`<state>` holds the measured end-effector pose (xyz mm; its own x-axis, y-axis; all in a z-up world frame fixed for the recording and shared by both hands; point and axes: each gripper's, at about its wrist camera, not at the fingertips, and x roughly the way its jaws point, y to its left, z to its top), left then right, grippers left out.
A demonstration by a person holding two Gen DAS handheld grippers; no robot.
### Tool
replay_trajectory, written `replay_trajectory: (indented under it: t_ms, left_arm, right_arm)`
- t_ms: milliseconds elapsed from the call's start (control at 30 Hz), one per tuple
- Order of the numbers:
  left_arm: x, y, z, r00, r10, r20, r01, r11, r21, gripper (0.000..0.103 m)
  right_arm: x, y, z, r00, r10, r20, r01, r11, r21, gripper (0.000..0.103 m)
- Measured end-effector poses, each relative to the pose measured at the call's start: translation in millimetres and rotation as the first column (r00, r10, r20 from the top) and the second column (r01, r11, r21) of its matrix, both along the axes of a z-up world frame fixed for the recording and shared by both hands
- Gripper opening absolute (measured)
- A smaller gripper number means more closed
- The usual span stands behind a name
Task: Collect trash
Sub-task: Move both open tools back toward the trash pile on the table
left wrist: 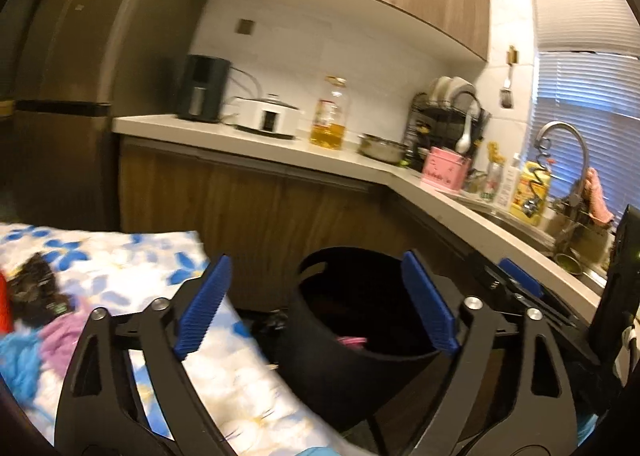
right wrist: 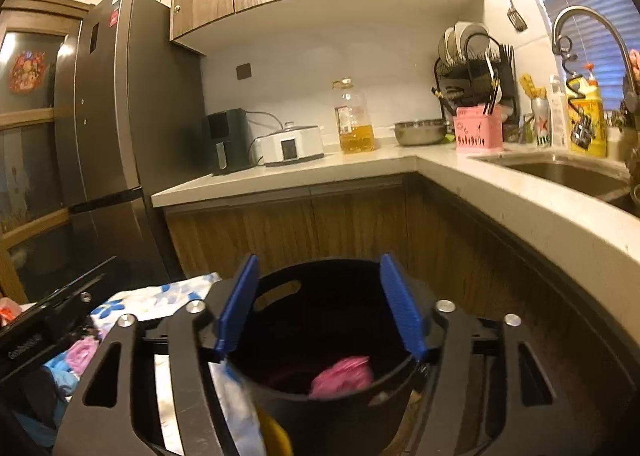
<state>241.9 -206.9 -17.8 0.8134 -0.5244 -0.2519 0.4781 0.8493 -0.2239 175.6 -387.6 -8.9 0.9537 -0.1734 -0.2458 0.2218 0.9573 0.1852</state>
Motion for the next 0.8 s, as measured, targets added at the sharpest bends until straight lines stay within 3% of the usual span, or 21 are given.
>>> replay_trajectory:
  t_ms: [233, 500, 800]
  left_arm:
    - [-31.8, 48.1, -0.8, 0.995, 0.096, -0.004, -0.096, 0.995, 0.025, 0.095]
    - [-64.6, 98.9, -0.5, 0.982, 0.186, 0.018, -0.186, 0.982, 0.034, 0.096]
    - [-105.5, 177.6, -16.7, 0.937, 0.345, 0.049, -0.347, 0.935, 0.076, 0.096]
  right_arm:
    - [-24.8, 30.4, 8.6, 1.0, 0.014, 0.017, -0.014, 1.0, -0.026, 0.083]
    - [-48.2, 67.4, 16.0, 0.998, 0.035, 0.053, -0.034, 0.999, -0.029, 0.085]
    - [-62.0, 113.1, 12.0, 0.99, 0.123, 0.07, -0.122, 0.992, -0.009, 0.085]
